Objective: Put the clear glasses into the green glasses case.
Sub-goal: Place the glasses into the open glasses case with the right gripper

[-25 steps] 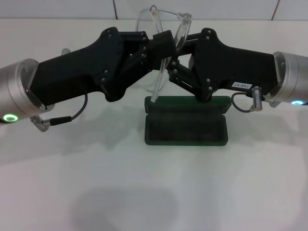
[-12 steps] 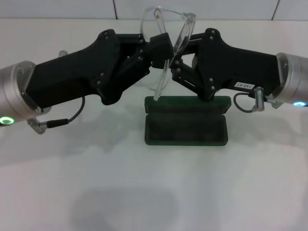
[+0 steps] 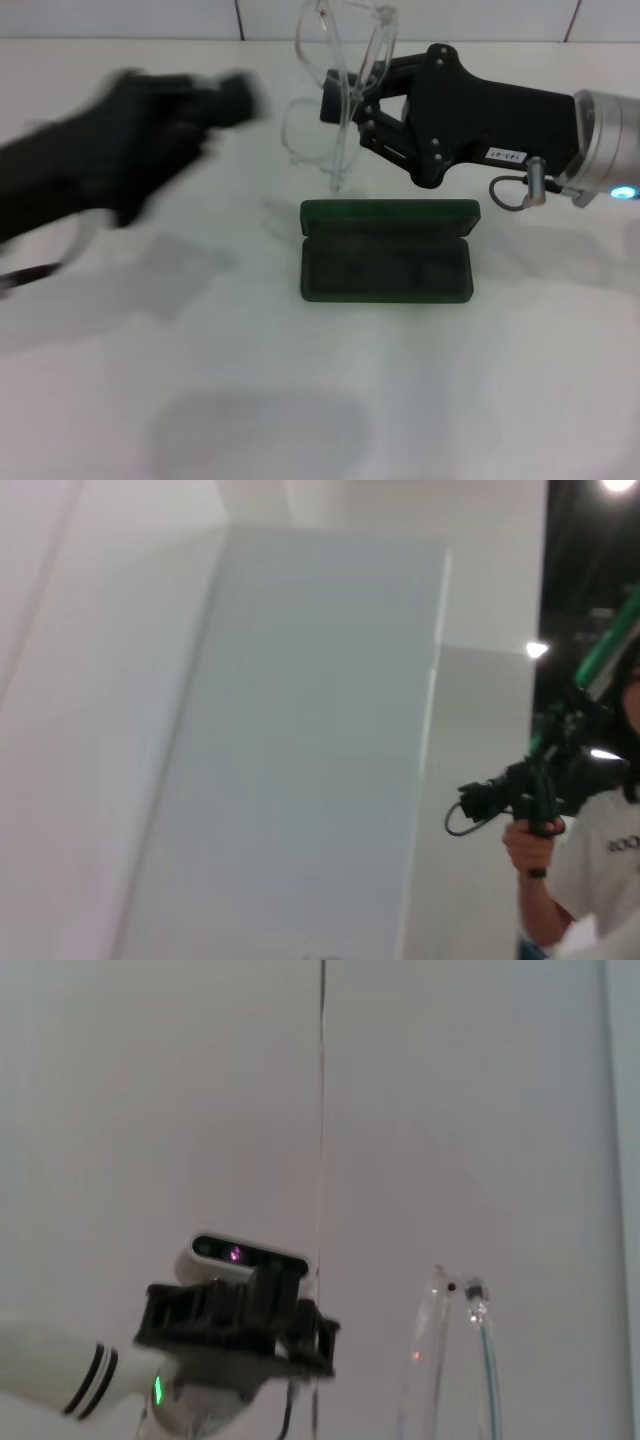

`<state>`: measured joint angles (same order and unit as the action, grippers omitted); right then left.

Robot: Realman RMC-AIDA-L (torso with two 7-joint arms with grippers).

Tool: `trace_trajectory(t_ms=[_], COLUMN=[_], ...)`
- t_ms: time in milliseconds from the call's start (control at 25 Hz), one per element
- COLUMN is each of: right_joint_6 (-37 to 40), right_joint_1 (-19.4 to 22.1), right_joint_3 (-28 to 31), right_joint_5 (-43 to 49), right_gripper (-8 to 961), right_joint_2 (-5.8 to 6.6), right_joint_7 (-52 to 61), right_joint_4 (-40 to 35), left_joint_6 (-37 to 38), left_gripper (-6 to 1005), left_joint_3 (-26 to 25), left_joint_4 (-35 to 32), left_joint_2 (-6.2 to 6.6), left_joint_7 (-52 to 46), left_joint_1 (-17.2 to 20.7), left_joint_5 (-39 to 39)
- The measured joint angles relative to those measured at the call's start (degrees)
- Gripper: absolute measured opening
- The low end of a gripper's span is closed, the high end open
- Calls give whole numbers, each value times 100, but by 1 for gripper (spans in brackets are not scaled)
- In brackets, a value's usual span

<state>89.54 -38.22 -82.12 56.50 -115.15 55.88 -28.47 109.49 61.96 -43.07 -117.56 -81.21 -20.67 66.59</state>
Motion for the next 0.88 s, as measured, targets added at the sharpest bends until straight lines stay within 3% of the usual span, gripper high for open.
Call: trace_trajectory(t_ms=[120, 280, 440, 520, 640, 880], right_joint_6=[-261, -827, -627, -159, 455, 692], right_joint_1=[186, 591, 569, 335, -268, -1527], right_joint_3=[13, 32, 276, 412, 411, -346], right_joint_5=[483, 2088, 4079, 5096, 6303, 7563], right_gripper=[106, 106, 106, 106, 106, 106], right_joint_2=[127, 277, 229, 135, -2, -77], right_joint_7=[731, 2704, 4787, 5806, 6748, 7533], right_joint_4=[-817, -2923, -4737, -5427, -5845, -5206], left_joint_6=[141, 150, 156, 158, 161, 169], left_gripper=[40, 40, 40, 40, 40, 40], left_joint_3=[-564, -1051, -1254, -1311, -1355, -1338], left_joint_4=[-11, 32, -20, -29, -31, -34], left_joint_2=[224, 557, 675, 677, 652, 615], left_joint_7=[-169, -441, -481, -443, -380, -202], left_joint_1=[315, 647, 914, 982, 1000, 862], left_joint_5=[22, 232, 535, 647, 824, 1145])
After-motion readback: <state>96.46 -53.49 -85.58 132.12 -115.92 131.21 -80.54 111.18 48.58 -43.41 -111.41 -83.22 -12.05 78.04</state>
